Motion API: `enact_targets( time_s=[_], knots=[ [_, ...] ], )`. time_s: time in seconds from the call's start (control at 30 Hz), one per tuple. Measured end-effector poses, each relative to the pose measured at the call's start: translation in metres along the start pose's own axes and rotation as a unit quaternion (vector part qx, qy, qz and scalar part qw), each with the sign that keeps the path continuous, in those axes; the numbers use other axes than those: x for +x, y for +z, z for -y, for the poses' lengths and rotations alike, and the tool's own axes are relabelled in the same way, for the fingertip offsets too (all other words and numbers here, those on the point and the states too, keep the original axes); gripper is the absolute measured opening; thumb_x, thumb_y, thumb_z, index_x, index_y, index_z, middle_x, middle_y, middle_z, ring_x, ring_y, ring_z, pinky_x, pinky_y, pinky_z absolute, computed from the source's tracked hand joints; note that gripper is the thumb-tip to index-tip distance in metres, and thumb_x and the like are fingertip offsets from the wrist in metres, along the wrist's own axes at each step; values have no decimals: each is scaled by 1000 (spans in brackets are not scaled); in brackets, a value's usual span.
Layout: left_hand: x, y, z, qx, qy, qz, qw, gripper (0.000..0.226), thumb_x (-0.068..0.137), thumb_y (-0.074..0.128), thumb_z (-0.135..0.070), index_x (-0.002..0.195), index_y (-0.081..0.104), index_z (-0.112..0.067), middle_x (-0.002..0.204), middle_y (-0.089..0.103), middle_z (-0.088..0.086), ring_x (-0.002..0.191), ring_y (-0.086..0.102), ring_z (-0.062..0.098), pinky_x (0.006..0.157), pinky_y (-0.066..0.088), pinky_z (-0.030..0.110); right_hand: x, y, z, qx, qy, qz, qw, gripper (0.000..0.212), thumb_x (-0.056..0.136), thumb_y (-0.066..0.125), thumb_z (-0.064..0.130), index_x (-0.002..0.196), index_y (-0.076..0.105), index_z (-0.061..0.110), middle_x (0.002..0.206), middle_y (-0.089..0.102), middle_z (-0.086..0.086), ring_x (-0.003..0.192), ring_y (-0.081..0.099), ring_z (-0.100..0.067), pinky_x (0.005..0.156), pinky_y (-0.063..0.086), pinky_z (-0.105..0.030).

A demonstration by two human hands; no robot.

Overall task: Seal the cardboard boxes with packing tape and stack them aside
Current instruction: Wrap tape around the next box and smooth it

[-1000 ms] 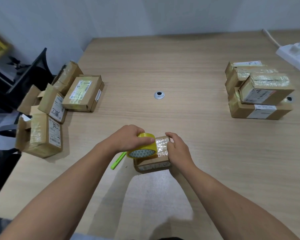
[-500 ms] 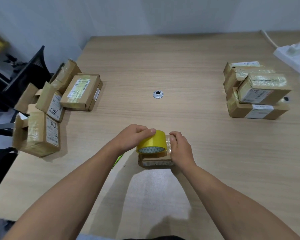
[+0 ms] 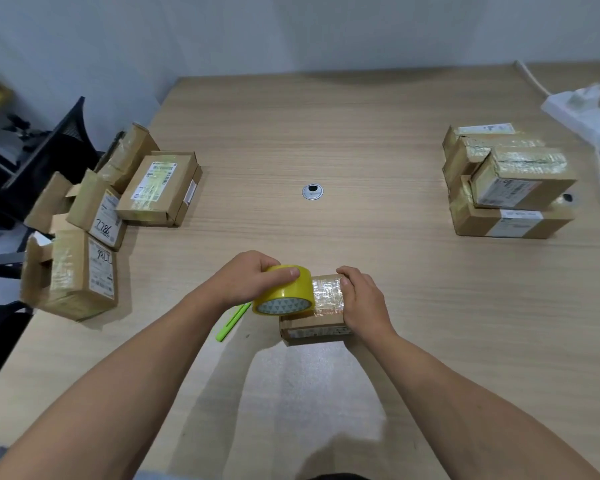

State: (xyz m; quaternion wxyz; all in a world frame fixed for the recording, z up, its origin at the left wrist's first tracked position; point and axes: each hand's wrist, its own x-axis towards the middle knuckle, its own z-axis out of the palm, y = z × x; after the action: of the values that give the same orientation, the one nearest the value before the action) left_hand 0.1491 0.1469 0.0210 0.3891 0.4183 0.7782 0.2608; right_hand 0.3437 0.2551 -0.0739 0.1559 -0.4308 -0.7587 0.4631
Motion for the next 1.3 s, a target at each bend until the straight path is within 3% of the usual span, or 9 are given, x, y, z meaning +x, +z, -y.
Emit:
enact_targets(
  time_s=[0.1,0.2,0.33,0.43,0.57,0.67,0.8,1.1,1.3],
  knots=[
    [-5,-9,6,45,-15,-3,999,58,67,58,-72,60,67,-15,57,56,-3,54,53,6,60,41,27,1,1,-1,4,-1,-1,1000,32,108,39,20,133,59,17,116,54,-4,97,50,-13,72,31,-4],
    [-6,-12,6,82,-17,-6,996,62,71,56,-69,71,72,-10,64,61,3,59,56,9,60,42,27,0,1,-1,9,-1,-1,1000,32,108,40,20,133,60,17,117,54,-5,97,51,-14,75,30,-12],
    [-3,-20,10,166,-22,-13,986,79,64,49,-81,70,68,-4,60,56,5,59,53,14,57,38,30,-1,-1,-1,13,11,6,1000,33,109,38,22,135,58,19,119,54,-2,101,50,-13,82,32,-17],
    [-8,-23,24,212,-46,-6,976,68,74,54,-77,66,68,-11,62,61,6,63,57,15,58,39,30,-2,1,2,13,12,20,1000,34,109,38,23,136,58,20,121,53,-1,102,50,-12,85,33,-19],
    [-8,-20,27,222,-59,-7,973,68,71,50,-76,70,70,-11,66,64,8,67,60,16,61,43,32,-1,2,1,6,9,23,1000,33,109,38,23,136,58,19,120,54,-1,102,50,-12,84,33,-19],
    [-4,-19,29,249,-60,-7,967,59,87,59,-67,73,71,-12,72,68,11,70,62,18,67,49,37,-1,1,1,3,7,19,1000,33,109,38,23,136,58,20,119,53,0,101,50,-12,83,32,-19],
    [-2,-18,41,306,-92,4,948,52,86,59,-68,63,63,-22,66,60,2,70,58,17,64,46,34,-1,2,0,-3,1,22,1000,33,109,38,23,135,58,20,118,53,2,101,49,-11,82,31,-17],
    [-5,1,67,260,-138,6,956,53,86,60,-67,63,62,-19,63,57,2,67,55,16,61,40,32,0,2,-1,-11,-5,20,1000,32,108,40,23,134,59,19,116,55,3,101,49,-10,83,31,-16],
    [-4,9,77,182,-155,15,971,52,83,61,-71,73,67,-20,72,64,0,77,60,16,72,47,33,1,3,-3,-21,-11,19,1000,31,108,40,22,132,59,19,114,57,2,99,50,-11,78,29,-15]
  ],
)
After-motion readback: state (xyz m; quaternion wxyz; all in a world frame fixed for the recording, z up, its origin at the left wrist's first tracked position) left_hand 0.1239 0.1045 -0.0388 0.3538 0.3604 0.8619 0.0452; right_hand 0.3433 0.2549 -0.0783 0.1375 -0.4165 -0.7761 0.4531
